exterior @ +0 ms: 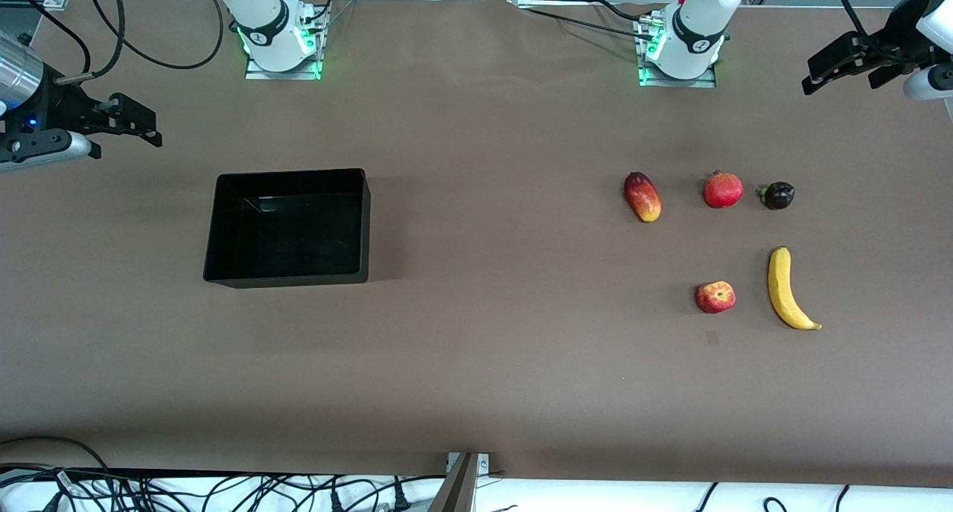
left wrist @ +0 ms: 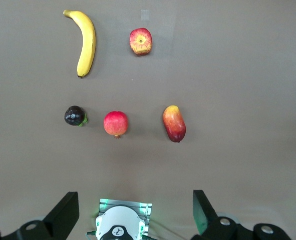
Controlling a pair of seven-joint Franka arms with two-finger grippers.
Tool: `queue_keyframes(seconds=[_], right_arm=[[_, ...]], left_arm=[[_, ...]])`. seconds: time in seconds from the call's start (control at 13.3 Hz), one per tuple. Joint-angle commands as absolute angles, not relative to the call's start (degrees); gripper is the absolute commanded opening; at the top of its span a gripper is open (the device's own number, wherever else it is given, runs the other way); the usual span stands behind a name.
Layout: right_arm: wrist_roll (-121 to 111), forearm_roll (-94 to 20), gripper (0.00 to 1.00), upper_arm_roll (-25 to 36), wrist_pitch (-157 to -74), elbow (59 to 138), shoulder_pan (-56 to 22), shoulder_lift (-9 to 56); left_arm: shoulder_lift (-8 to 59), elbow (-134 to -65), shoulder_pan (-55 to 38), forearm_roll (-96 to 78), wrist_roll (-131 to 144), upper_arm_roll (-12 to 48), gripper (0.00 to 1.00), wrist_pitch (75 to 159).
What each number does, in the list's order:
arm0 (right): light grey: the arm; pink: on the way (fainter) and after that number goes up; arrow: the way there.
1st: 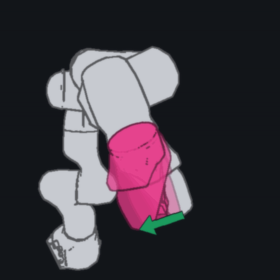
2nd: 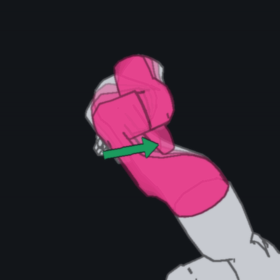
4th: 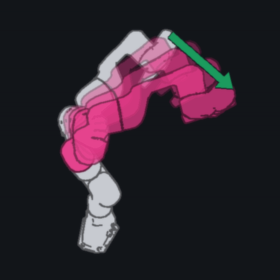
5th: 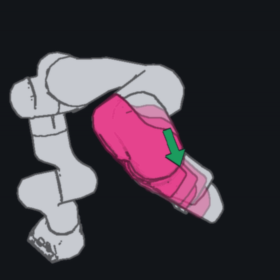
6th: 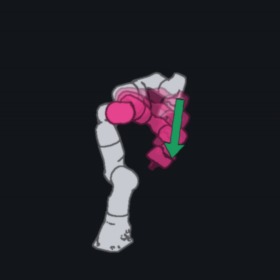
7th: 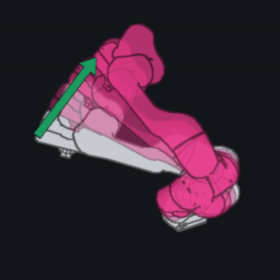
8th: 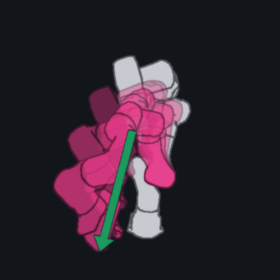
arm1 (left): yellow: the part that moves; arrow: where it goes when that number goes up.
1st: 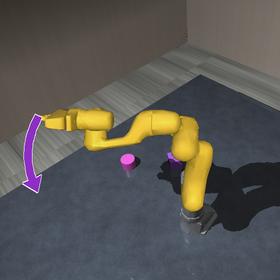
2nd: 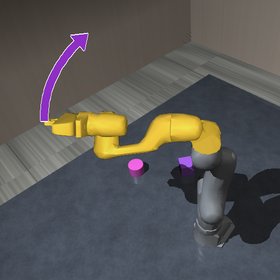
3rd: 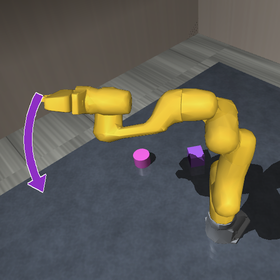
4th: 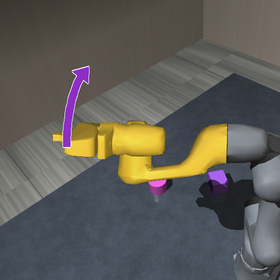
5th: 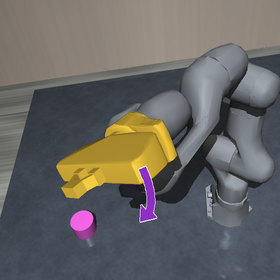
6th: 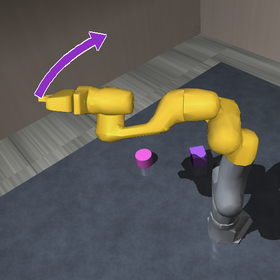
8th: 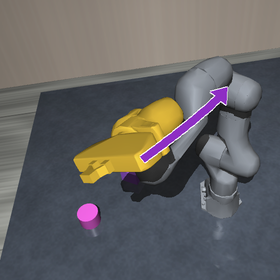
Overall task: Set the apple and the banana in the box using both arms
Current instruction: 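Reach the left gripper to the red apple while the right gripper reaches the box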
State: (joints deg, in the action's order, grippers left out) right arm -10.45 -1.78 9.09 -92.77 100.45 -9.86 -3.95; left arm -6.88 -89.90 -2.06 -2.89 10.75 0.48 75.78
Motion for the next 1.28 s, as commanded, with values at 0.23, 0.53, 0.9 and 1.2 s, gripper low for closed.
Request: queue_keyframes(seconds=[0.23,0.53,0.9,1.2], right_arm=[[-9.93,-0.7,1.0,8.7,-91.85,99.32,-8.97,-2.55],[-9.67,-0.53,1.0,10.63,-96.03,103.42,-7.91,2.97],[-9.32,-0.7,1.0,10.9,-118.44,119.16,-7.73,6.84],[-9.14,-1.23,0.99,10.9,-131.37,124.53,-7.73,12.29]], left_arm=[[-7.21,-90.35,-2.2,-1.85,10.63,0.53,1.0,75.5],[-7.12,-90.7,-2.28,-1.85,10.63,0.44,1.0,76.02],[-1.78,-90.62,-2.02,-1.76,10.72,0.44,1.0,83.29],[9.38,-91.22,-1.58,-1.76,10.63,0.44,1.0,94.8]])
